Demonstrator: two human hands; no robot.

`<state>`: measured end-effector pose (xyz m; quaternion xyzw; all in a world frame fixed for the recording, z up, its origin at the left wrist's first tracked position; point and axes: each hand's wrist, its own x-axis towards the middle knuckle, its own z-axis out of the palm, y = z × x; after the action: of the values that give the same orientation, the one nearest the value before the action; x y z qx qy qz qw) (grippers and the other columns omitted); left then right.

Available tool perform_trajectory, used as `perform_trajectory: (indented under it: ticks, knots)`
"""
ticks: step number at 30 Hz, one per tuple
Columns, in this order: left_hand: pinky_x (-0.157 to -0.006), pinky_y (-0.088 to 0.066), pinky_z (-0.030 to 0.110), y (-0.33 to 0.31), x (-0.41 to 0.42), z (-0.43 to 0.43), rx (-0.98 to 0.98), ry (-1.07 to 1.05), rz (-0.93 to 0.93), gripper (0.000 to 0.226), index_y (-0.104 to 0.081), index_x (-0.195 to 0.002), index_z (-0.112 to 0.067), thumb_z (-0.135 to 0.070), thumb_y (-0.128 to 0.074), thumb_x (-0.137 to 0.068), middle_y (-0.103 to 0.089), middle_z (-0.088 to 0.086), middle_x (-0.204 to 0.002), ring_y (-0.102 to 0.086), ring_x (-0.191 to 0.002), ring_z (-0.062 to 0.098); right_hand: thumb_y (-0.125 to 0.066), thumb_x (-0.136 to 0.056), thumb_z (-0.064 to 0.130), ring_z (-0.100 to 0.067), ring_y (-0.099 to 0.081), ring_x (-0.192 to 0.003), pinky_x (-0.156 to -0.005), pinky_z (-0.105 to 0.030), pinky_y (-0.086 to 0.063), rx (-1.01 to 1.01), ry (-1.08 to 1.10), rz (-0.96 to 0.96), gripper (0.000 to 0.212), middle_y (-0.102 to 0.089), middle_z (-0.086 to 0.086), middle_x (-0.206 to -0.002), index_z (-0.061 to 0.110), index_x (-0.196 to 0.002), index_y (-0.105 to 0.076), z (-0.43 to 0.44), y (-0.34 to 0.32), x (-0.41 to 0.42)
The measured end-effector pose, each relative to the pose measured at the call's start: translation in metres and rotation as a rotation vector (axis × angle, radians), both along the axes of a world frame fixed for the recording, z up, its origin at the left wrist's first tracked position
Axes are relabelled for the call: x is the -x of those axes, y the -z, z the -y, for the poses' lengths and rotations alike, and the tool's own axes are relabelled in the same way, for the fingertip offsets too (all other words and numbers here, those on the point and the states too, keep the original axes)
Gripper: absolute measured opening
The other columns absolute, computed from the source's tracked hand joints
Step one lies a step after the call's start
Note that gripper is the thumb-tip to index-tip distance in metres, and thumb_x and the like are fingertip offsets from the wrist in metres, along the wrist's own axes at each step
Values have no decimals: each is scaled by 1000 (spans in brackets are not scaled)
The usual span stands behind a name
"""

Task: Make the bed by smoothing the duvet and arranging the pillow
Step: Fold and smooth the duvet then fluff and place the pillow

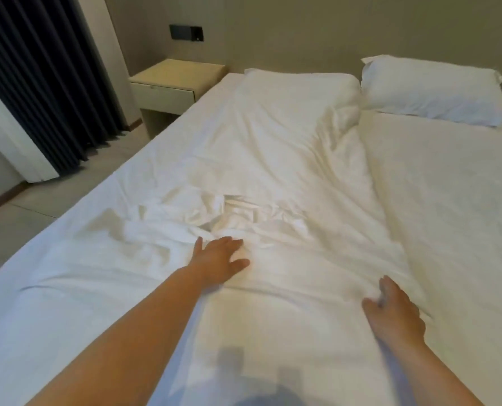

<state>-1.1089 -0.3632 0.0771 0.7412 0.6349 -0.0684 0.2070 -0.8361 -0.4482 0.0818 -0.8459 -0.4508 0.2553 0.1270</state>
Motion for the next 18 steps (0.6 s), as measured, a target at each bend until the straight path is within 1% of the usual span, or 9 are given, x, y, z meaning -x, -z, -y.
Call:
perform_trajectory:
  ticks: [3,6,9,10,12,14,15,17,18]
  knots:
    - [-116,2,40,6,78,-17,4,-139,-26,53,-22,-145,-28,-48,-28,-96,-15,-4,-156,-14,-143,12,-40,-94,16,-28,-25,-139,-111,-36,-23,-68,-56,92,51,-29,-8,-152,15,-144,-29,-26,4,45]
    - [-116,-1,40,6,133,-43,41,-237,-102,59,-13,-147,-26,-49,-31,-95,-9,-2,-157,-12,-144,16,-42,-93,15,-26,-25,-139,-113,-34,-17,-163,-117,145,46,-33,-8,-150,14,-140,-38,-56,-1,73]
    - [-116,2,41,16,152,-63,131,-116,-134,70,-6,-148,-26,-51,-39,-92,-5,-4,-157,-5,-145,15,-45,-94,24,-23,-28,-138,-113,-32,-17,-158,-262,176,42,-40,-4,-146,17,-136,-43,-85,1,91]
    - [-116,3,42,20,153,-69,161,-69,-107,72,-6,-148,-27,-51,-43,-90,-7,-5,-157,-4,-145,14,-46,-94,29,-22,-27,-139,-113,-33,-16,-122,-319,202,44,-38,-2,-148,20,-137,-42,-96,2,95]
    - [-116,5,43,25,152,-78,226,-32,-24,75,-11,-147,-27,-49,-51,-87,-20,-6,-154,-12,-144,14,-49,-92,39,-19,-16,-143,-115,-34,-10,3,-450,258,55,-23,2,-154,27,-142,-30,-119,5,104]
    - [-115,5,42,29,154,-85,257,-44,27,76,-20,-145,-28,-46,-60,-82,-42,-5,-140,-28,-137,15,-53,-88,44,-17,-5,-145,-116,-37,-1,136,-595,285,71,-9,5,-157,31,-146,-14,-137,10,116]
    - [-115,5,41,30,155,-87,265,-42,31,74,-26,-143,-28,-45,-62,-80,-49,-5,-125,-37,-129,15,-55,-86,46,-16,-5,-145,-116,-39,0,185,-653,280,78,-9,5,-157,31,-146,-9,-144,13,123]
    - [-115,1,38,31,158,-91,266,-4,29,69,-38,-136,-29,-52,-63,-76,-47,-9,-99,-43,-107,12,-59,-82,47,-15,-16,-143,-116,-41,0,251,-711,265,80,-24,3,-153,29,-146,-13,-153,18,131]
    - [-114,-3,37,30,158,-92,282,7,26,73,-44,-131,-29,-62,-59,-68,-45,-10,-93,-42,-102,11,-59,-82,47,-16,-23,-140,-116,-41,-2,283,-730,274,76,-33,2,-149,28,-144,-19,-156,20,133]
